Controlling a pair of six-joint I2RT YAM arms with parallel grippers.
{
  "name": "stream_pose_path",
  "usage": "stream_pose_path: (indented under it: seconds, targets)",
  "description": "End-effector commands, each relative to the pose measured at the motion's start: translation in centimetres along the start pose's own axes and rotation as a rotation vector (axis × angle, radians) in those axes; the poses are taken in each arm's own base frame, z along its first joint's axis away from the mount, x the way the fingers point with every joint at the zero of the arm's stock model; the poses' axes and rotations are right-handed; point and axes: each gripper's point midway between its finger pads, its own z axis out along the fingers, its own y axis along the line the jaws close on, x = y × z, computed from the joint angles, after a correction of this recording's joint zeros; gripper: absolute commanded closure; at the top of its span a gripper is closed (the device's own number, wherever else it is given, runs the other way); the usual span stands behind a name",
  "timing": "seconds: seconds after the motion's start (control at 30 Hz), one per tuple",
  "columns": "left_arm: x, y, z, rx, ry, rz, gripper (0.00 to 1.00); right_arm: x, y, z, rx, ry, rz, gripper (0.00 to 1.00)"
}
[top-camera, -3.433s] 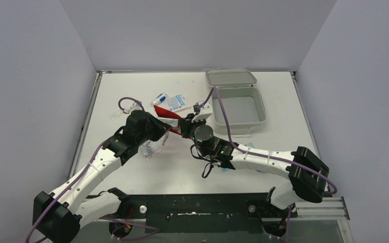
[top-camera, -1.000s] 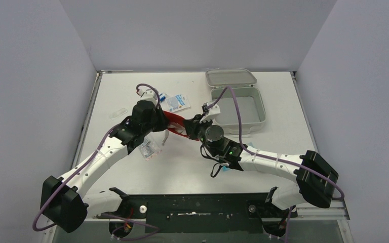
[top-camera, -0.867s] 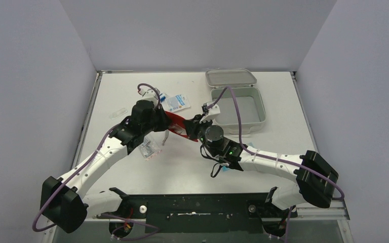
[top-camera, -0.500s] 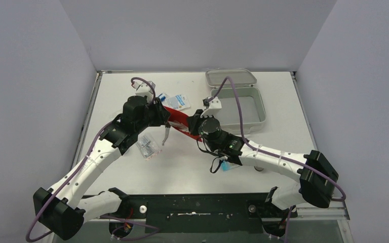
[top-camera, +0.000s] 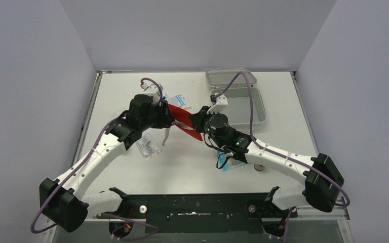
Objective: Organize the medicine kit
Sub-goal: Place the medical item at the medicine pouch.
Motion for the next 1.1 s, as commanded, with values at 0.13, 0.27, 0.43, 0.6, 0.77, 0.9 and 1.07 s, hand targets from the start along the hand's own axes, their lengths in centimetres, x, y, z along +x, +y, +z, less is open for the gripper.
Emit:
stream_pose_path:
  seconds: [0.13,0.27,0.43,0.6,0.77,0.9,1.07]
  targets:
    - [-0.6,3.4,1.2,-0.165,0.006,0.079,0.73,-2.6,2.3,-1.7,-0.137,-0.110,0.090,1.00]
    - [-0.4,4.9,1.2,-0.241,0.035,0.115,0.74,-2.1,1.9,-1.7,-0.136,-0.103,0.075,1.00]
    - [-1.4,3.5,0.6,-0.185,0.026,0.099,0.71,-1.4,1.2,-1.4,-0.107,-0.085,0.051,1.00]
    - [-2.8,0.7,-0.6,-0.048,-0.015,0.029,0.61,-1.4,1.2,-1.5,-0.135,-0.110,0.080,1.00]
    - [-3.9,-1.3,-2.3,0.056,-0.059,-0.050,0.60,-1.9,-0.1,-1.4,-0.141,-0.146,0.169,1.00]
    - [-4.8,-0.6,-3.0,0.045,-0.075,-0.073,0.60,-2.7,0.0,-1.9,-0.159,-0.162,0.180,1.00]
    - [-7.0,2.7,-3.1,-0.044,-0.085,-0.066,0.55,-2.6,-1.6,-1.9,-0.072,-0.139,0.067,1.00]
